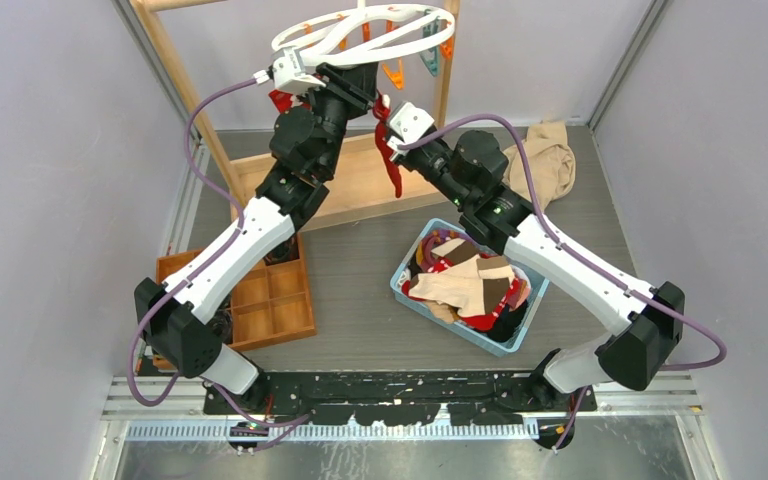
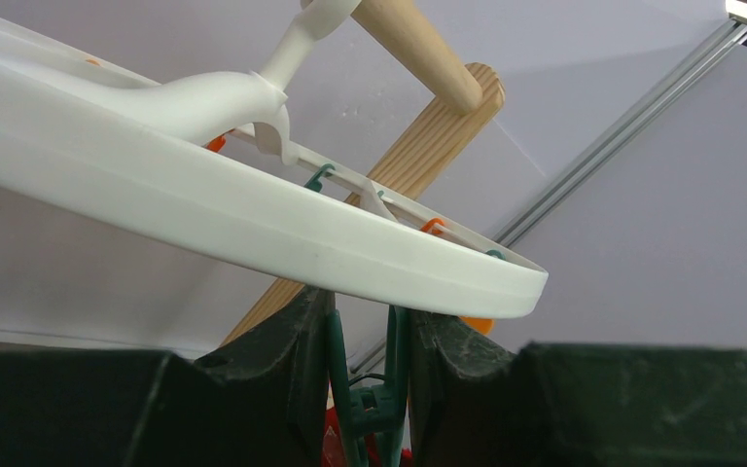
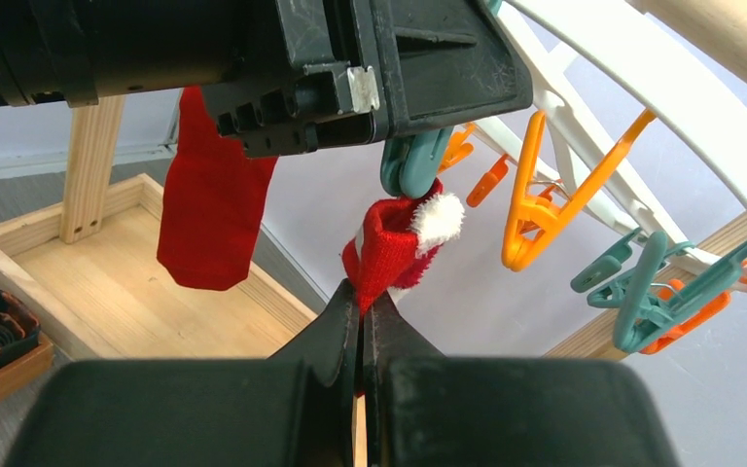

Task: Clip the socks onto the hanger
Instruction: Clamp the sock onto the hanger.

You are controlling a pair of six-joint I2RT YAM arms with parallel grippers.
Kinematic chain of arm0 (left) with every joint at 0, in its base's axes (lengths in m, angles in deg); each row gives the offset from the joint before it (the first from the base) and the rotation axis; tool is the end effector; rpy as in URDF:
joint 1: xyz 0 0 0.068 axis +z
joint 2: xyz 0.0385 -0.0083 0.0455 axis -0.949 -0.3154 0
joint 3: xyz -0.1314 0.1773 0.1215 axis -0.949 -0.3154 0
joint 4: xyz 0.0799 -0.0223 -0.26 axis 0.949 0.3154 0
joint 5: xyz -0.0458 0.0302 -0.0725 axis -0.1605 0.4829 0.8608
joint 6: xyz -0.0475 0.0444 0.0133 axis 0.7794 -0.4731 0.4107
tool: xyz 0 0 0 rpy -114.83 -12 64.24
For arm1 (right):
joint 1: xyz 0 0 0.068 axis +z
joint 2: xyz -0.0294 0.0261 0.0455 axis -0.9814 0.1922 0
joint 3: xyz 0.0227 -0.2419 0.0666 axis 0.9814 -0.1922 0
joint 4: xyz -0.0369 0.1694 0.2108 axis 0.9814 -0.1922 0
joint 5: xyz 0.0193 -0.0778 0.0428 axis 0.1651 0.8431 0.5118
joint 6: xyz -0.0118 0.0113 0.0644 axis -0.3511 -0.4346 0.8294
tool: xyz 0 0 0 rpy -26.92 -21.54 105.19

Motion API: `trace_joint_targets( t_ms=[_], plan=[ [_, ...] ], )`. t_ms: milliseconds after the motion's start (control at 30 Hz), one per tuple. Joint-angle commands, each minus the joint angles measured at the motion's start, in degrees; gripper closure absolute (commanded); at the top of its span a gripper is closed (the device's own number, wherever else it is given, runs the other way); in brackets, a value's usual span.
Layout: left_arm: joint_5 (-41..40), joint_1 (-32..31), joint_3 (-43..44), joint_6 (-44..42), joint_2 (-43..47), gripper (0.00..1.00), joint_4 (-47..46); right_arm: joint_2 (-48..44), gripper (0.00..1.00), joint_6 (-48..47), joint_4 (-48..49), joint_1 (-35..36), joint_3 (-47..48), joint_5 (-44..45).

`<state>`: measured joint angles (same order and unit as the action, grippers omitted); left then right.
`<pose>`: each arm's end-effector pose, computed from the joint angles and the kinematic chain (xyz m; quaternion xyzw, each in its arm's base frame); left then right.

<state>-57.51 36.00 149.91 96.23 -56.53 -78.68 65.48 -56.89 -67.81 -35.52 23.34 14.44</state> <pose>0.3168 -0.2035 0.4644 -0.1684 0.5406 -0.4119 0.7139 0.2667 0.2530 0.4264 -0.3918 0.5026 0.0828 0.7662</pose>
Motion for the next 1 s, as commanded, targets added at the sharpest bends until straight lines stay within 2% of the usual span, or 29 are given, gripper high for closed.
trace_joint_targets(
  t_ms=[0,967],
  plan=[
    [-2.5,0.7,1.1,1.1,1.0,1.00,2.9,0.3,0.99,-1.2,5.0,0.2,1.4,0.2],
    [-3.2,0.8,1.9,1.7,0.4,1.00,4.1,2.0,0.99,-7.5,8.8,-0.6,2.0,-1.4]
  ],
)
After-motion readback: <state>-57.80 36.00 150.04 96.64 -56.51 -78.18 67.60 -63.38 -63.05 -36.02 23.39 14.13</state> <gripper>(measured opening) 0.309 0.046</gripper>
